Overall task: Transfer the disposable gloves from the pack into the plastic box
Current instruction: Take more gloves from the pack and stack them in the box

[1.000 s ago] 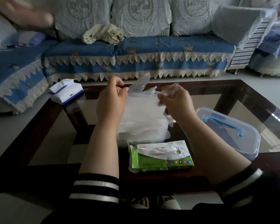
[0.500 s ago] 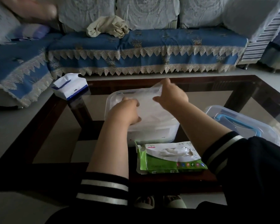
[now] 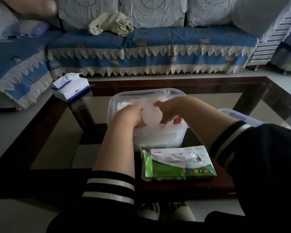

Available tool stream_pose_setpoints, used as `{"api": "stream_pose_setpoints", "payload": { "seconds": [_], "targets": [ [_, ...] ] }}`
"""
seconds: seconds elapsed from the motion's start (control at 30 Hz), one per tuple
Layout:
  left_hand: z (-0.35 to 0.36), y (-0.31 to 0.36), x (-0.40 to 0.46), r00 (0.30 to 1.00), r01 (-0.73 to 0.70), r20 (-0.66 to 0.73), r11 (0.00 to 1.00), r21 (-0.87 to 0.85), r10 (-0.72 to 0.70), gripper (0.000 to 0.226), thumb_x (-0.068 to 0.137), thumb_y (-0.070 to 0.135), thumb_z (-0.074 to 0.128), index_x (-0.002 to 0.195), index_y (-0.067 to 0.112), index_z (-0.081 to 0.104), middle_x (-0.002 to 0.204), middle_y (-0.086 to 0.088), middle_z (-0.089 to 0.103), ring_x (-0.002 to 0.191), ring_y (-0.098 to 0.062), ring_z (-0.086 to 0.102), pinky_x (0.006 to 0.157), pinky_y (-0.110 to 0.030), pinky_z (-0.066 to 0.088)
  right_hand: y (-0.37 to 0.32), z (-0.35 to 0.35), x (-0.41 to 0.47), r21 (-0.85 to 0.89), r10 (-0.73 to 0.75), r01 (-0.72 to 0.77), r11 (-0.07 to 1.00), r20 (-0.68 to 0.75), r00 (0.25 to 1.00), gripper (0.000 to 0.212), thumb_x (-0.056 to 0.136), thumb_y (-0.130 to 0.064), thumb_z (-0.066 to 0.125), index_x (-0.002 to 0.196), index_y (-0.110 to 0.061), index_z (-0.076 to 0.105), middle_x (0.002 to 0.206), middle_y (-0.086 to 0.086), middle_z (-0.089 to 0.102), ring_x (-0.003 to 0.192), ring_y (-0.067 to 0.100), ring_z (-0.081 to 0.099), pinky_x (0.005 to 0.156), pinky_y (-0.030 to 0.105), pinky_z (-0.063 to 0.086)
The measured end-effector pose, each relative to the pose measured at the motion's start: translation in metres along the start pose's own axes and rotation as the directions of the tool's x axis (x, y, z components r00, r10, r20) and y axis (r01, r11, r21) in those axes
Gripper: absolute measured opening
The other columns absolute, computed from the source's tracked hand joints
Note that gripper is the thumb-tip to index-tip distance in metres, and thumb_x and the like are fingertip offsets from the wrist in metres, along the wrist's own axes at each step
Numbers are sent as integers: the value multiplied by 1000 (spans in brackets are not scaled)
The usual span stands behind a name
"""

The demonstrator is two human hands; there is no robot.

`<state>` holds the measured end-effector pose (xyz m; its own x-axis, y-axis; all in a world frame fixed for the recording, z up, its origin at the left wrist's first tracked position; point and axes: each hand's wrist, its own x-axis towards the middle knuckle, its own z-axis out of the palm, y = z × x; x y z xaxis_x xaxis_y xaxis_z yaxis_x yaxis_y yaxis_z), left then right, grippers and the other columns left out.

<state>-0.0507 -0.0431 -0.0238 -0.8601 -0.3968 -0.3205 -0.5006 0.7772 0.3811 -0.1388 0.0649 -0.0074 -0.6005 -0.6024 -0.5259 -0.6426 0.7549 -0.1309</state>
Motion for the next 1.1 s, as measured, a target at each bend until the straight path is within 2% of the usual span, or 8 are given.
{"api": "stream_pose_setpoints", "payload": {
  "seconds": [0.13, 0.37, 0.6, 0.8, 0.87, 0.93, 1.0, 1.1],
  "targets": [
    [-1, 1, -1, 992, 12, 126, 988, 156, -32, 57, 100, 15, 48, 152, 21, 26, 153, -13, 33, 130, -32, 43, 99, -36, 39, -4, 19, 31, -62, 4, 1, 998, 75, 997, 77, 98, -25, 51, 153, -16, -2, 156, 15, 18, 137, 31, 31, 107, 35, 30],
    [-4, 3, -5, 993, 20, 112, 987, 160, -38, 52, 98, 16, 53, 148, 15, 37, 147, -15, 41, 126, -31, 46, 100, -37, 41, 9, 7, 19, -41, -71, 70, 997, -13, 997, 94, 85, -38, 69, 153, -24, 6, 152, 11, 31, 133, 30, 39, 105, 38, 36],
    [-16, 0, -14, 977, 11, -210, 991, 133, 17, 19, 95, 16, 58, 108, 9, 70, 102, -11, 69, 91, -28, 64, 85, -41, 55, 27, -12, -57, 141, -147, 209, 968, -358, 922, 66, 81, -31, 72, 139, -13, 45, 133, 3, 56, 116, 17, 54, 102, 30, 37],
    [-5, 14, -51, 715, -208, -672, 976, 58, 193, 20, 101, 26, 46, 95, 19, 64, 84, 3, 63, 78, -22, 60, 66, -33, 44, 36, 32, -100, 304, 44, 334, 892, -794, 607, 19, 91, -33, 60, 102, -17, 63, 86, -9, 62, 71, 3, 54, 68, 15, 45],
    [0, 24, -69, 679, -345, -690, 938, 2, 251, 25, 101, 33, 47, 95, 16, 65, 81, 3, 67, 73, -19, 63, 68, -34, 50, 36, 51, -108, 353, 61, 319, 880, -749, 660, 25, 92, -41, 55, 86, -17, 62, 73, -10, 61, 58, 2, 54, 57, 16, 44],
    [6, 31, -85, 745, -430, -594, 899, -83, 302, 27, 100, 36, 50, 90, 16, 65, 73, 5, 67, 62, -9, 61, 63, -29, 50, 38, 70, -109, 341, 53, 216, 915, -632, 773, 36, 90, -50, 55, 80, -17, 67, 69, -7, 65, 57, 6, 59, 58, 23, 50],
    [17, 33, -99, 862, -413, -393, 894, -175, 321, 23, 98, 34, 54, 86, 19, 65, 71, 7, 68, 54, -6, 60, 60, -28, 51, 44, 89, -104, 294, 51, 121, 948, -516, 855, 34, 85, -52, 62, 88, -20, 71, 85, -6, 70, 73, 12, 63, 70, 29, 53],
    [45, 29, -106, 950, -309, -103, 936, -169, 295, 16, 92, 31, 64, 104, 22, 68, 96, 8, 71, 81, -9, 68, 81, -32, 54, 50, 114, -93, 278, -15, 128, 952, -375, 927, 42, 79, -50, 70, 114, -27, 67, 115, -5, 63, 103, 13, 56, 89, 31, 46]
  ]
}}
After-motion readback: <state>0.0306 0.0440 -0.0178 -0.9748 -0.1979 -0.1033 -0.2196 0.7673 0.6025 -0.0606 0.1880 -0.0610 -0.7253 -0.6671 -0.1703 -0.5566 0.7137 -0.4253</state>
